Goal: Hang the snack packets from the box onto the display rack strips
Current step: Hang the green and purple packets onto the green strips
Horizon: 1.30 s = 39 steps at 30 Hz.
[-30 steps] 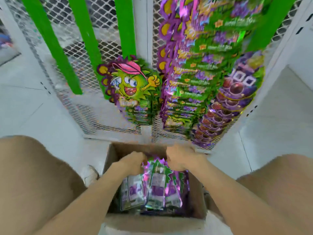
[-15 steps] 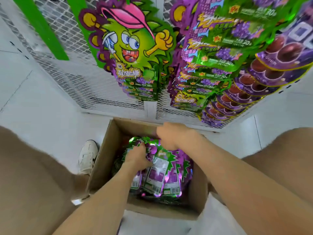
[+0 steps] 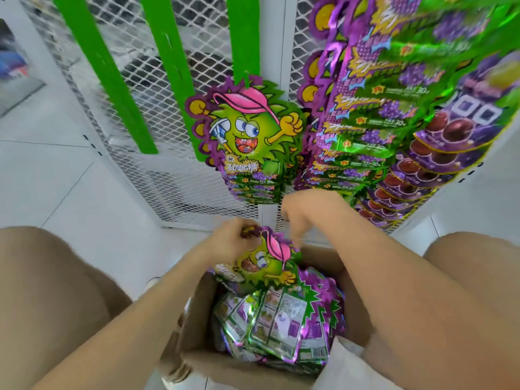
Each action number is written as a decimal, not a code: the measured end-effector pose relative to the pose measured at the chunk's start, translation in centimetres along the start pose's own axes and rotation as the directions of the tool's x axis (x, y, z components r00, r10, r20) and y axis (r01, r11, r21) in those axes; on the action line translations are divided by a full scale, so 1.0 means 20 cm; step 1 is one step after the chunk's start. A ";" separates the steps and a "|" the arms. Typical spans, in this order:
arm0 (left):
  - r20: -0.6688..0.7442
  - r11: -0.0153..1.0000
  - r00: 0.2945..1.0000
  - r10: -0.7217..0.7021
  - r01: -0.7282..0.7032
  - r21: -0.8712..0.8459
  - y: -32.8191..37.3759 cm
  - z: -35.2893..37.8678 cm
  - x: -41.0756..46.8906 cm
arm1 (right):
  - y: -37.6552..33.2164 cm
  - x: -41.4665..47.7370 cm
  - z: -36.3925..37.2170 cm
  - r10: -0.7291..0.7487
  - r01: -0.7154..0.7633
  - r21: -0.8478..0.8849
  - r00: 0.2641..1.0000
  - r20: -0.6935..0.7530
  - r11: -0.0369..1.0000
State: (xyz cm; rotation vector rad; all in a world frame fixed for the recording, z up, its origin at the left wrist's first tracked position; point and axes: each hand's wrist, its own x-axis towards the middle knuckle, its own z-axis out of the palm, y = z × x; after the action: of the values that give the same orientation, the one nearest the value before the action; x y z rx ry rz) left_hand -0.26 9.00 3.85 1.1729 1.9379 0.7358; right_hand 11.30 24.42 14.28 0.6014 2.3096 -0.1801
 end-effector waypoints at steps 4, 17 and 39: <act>-0.147 0.960 0.989 -0.001 -0.041 -0.276 0.23 -0.27 -0.12 | 0.03 -0.19 -0.13 -0.055 0.081 0.098 0.969 -0.240 0.992; -0.709 0.942 0.644 0.288 -0.323 0.089 0.89 -0.72 -0.18 | 0.14 -0.49 -0.30 0.111 0.480 0.481 0.613 -0.782 0.734; -0.422 0.885 0.903 0.085 -0.263 -0.384 0.92 -0.93 -0.09 | -0.11 -0.42 -0.55 0.438 0.495 0.386 0.013 -0.899 0.779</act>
State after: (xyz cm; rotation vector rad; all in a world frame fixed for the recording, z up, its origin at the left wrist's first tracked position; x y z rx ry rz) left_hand -6.27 13.17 29.01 0.9771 1.8454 1.5205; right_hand 8.67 22.71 27.97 1.4039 3.7972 -0.8798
